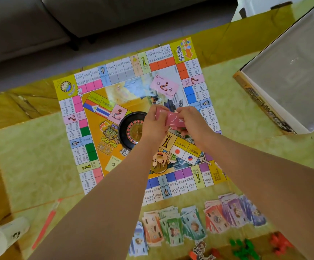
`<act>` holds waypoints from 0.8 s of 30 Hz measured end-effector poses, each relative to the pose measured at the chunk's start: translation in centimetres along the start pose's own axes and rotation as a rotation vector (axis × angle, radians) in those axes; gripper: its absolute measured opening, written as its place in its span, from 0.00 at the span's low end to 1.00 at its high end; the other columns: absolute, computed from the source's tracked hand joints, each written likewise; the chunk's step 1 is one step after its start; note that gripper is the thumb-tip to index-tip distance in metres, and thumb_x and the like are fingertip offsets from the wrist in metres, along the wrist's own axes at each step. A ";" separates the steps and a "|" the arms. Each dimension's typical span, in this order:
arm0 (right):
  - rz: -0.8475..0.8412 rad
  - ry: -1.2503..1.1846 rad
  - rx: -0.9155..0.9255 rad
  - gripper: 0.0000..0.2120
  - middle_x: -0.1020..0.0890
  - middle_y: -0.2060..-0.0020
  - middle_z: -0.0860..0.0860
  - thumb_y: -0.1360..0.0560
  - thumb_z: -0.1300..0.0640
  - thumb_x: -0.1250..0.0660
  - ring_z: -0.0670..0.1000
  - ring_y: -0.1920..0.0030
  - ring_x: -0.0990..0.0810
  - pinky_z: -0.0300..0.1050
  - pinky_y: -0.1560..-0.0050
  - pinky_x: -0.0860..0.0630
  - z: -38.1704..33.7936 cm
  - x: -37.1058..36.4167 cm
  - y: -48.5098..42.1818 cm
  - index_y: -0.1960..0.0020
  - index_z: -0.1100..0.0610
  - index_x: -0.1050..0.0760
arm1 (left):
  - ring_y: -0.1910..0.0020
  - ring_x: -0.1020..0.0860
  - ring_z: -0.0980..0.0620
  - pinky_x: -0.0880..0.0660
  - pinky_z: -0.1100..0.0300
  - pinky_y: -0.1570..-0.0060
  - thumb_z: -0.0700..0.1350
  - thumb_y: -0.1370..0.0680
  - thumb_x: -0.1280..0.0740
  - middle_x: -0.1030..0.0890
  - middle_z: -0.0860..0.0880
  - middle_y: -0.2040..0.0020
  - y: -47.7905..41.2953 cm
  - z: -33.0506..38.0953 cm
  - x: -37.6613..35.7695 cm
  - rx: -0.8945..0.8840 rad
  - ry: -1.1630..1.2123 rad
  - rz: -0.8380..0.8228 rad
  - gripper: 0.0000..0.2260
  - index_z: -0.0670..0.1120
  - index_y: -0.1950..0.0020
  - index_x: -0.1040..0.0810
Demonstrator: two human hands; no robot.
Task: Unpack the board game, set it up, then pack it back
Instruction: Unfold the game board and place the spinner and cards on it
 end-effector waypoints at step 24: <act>0.316 -0.100 0.120 0.14 0.20 0.59 0.51 0.30 0.69 0.29 0.55 0.57 0.17 0.45 0.60 0.20 -3.3 0.4 -9.9 0.54 0.53 0.25 | 0.50 0.22 0.45 0.24 0.53 0.53 0.40 0.22 0.38 0.24 0.44 0.41 -8.9 2.2 2.4 -0.094 -0.694 0.202 0.16 0.48 0.35 0.28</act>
Point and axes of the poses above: each hand's wrist, its own y-axis away from the middle knuckle, its own x-axis out of the back of the hand, z = x × y, the point moved 4 cm from there along -y, towards the middle knuckle
